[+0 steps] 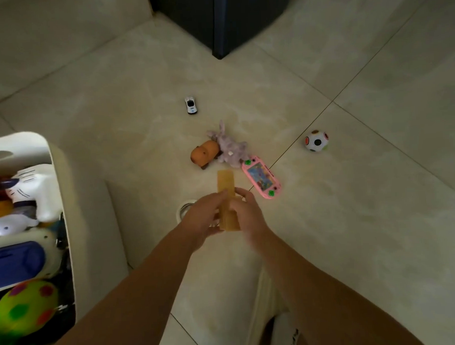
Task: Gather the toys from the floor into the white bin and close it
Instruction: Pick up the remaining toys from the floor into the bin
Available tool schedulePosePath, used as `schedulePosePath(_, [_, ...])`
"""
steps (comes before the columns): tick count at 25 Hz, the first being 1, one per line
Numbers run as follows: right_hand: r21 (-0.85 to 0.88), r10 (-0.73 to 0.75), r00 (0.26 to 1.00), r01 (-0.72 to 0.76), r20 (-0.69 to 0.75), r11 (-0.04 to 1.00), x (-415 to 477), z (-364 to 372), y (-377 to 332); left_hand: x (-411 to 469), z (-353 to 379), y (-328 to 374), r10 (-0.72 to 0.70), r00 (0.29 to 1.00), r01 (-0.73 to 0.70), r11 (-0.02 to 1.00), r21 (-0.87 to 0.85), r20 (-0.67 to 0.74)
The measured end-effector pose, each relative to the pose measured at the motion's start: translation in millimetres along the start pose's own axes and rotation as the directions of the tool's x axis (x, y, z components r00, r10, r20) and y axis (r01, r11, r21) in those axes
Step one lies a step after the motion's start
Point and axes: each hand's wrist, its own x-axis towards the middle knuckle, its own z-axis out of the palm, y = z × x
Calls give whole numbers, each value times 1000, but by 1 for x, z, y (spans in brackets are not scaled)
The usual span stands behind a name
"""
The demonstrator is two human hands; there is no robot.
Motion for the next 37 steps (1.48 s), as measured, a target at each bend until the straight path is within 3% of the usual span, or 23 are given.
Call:
schedulePosePath(2, [-226,-82,994,97,75,969,3,24,-2,-5,-17,-1,-13,997,22,991,-132,69])
schedulePosePath(4, [-520,-230,959,283,164,806,14,35,0,-5,-33,-6,-11,997,29,974,-225,81])
schedulePosePath(6, [-631,-364,928,332,83,702,32,27,-1,-2,-46,-9,-32,997,52,945,-324,66])
schedulePosePath(9, [-679,-398,865,94,-307,728,76,-13,-5,1,-53,-12,-50,999,50,894,-446,11])
schedulePosePath(11, [-814,-273,916,-92,-295,573,98,-38,0,4,-57,-14,-72,996,42,873,-486,-44])
schedulePosePath(13, [-873,-203,948,-125,-245,472,109,-47,8,8,-62,-18,-72,994,24,873,-486,-81])
schedulePosePath(15, [-891,-266,930,-119,-255,438,115,-43,17,16,-69,-21,-62,989,-5,896,-444,-136])
schedulePosePath(17, [-866,-276,905,-166,-324,472,113,-35,16,22,-73,-23,-43,981,-37,917,-398,-190])
schedulePosePath(19, [-739,-77,897,-306,-435,600,102,-30,11,24,-77,-22,-33,972,-57,926,-374,-232])
schedulePosePath(21, [-533,159,881,-404,-445,743,91,-20,10,22,-79,-22,-29,967,-63,935,-348,-253])
schedulePosePath(22, [-479,231,898,-401,-374,781,81,-11,9,19,-79,-21,-25,963,-69,940,-335,-268])
schedulePosePath(24, [-407,294,951,-309,-101,859,62,17,5,12,-77,-18,8,950,-106,949,-298,-312])
schedulePosePath(26, [-358,230,963,-168,140,919,41,47,-3,4,-77,-13,68,939,-160,954,-255,-336])
schedulePosePath(31, [-315,15,935,104,355,943,6,83,-27,-26,-92,5,204,934,-243,965,-102,-293])
schedulePosePath(35, [-227,7,853,130,522,965,-1,81,-33,-40,-104,13,257,901,-304,949,-84,-350])
schedulePosePath(37, [-150,25,917,38,398,988,5,83,-23,-45,-108,20,266,870,-327,941,-83,-414])
